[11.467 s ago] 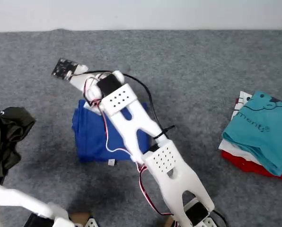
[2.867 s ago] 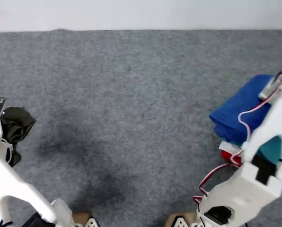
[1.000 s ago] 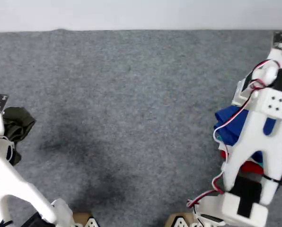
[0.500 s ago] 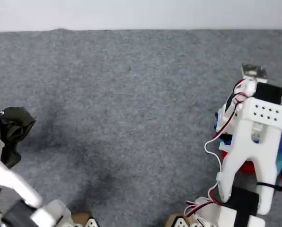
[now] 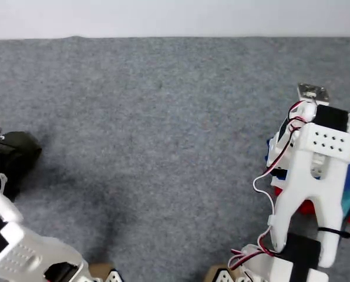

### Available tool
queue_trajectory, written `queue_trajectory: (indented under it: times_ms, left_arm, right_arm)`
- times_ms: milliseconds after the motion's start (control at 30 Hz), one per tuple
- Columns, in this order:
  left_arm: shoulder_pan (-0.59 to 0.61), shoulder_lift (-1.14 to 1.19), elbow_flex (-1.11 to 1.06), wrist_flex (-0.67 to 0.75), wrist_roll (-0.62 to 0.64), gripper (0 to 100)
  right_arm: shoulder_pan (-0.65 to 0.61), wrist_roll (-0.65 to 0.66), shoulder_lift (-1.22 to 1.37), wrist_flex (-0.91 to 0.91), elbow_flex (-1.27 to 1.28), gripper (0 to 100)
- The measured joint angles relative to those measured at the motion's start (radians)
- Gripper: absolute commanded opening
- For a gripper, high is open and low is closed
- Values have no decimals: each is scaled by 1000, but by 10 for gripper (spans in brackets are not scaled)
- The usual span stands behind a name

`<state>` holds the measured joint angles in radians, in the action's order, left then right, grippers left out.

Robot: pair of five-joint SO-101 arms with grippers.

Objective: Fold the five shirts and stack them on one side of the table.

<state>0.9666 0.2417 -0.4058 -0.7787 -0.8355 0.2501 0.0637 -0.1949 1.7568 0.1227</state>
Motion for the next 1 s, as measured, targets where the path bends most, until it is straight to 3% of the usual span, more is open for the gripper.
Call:
queue_trajectory:
  times_ms: [100, 200, 467, 600, 867, 1000]
  left_arm:
    - [2, 5, 25, 8, -6, 3]
    - [-3, -49, 78, -74, 6, 3]
    - [-135, -397, 285, -348, 247, 4]
    - [-313, -594, 325, -474, 330, 4]
    - [-813, -890, 405, -640, 531, 4]
    - [-927, -907, 399, -644, 598, 5]
  right_arm:
    - [0, 0, -9, 0, 0, 10]
    - [0, 0, -9, 0, 0, 10]
    - [0, 0, -72, 0, 2, 10]
    - [0, 0, -123, 0, 63, 10]
    - [0, 0, -264, 0, 258, 10]
    - [0, 0, -348, 0, 296, 10]
